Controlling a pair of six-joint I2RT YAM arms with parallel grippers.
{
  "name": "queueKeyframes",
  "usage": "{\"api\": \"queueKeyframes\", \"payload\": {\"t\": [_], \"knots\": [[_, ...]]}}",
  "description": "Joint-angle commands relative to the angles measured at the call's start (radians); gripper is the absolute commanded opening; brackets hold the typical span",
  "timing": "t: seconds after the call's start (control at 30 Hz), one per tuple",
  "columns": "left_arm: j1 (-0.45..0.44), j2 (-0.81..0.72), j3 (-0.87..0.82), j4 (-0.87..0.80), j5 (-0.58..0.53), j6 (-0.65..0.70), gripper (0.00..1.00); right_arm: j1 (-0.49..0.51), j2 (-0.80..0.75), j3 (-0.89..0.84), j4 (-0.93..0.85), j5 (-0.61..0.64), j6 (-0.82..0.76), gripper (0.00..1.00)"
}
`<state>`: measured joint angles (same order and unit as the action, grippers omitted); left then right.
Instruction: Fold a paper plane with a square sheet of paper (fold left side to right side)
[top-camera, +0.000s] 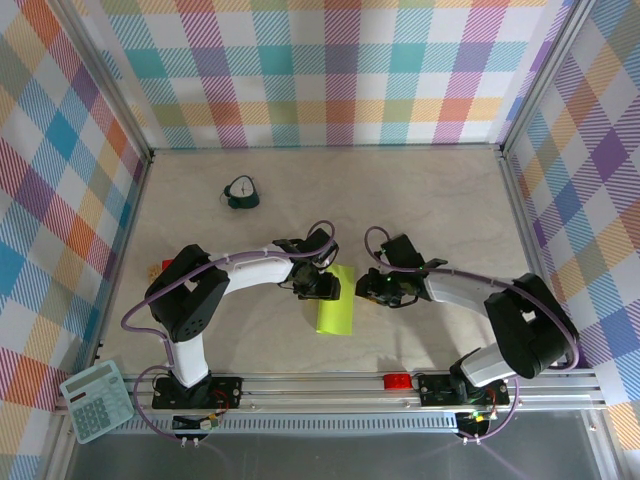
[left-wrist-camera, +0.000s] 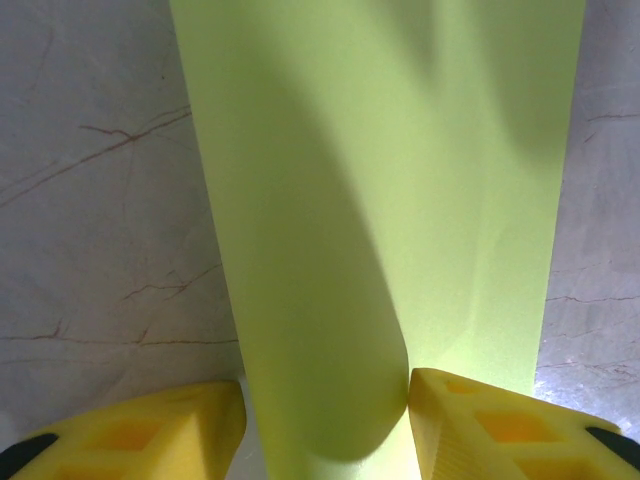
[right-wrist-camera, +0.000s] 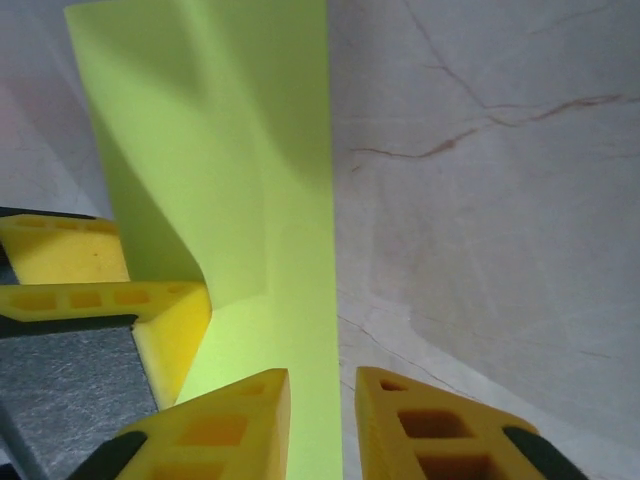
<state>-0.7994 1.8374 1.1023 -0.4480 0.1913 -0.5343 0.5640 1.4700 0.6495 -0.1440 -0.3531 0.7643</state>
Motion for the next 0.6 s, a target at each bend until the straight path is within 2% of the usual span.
{"api": "queueKeyframes", "payload": {"t": [0.0,0.13,0.57], "knots": [[-0.035,0.108,-0.067,0.022,-0.016,-0.004,0.51,0.009,0.035,0.043,0.052,-0.054,-0.015,0.19],[-0.035,0.104,-0.074,0.022,-0.024,-0.011,0.51,0.014,0.059,0.068,0.038,-0.043,-0.014,0.16],[-0.035,0.1,-0.089,0.022,-0.031,-0.018,0.51,0.015,-0.027,0.035,-0.036,0.051,-0.02,0.17]]}}
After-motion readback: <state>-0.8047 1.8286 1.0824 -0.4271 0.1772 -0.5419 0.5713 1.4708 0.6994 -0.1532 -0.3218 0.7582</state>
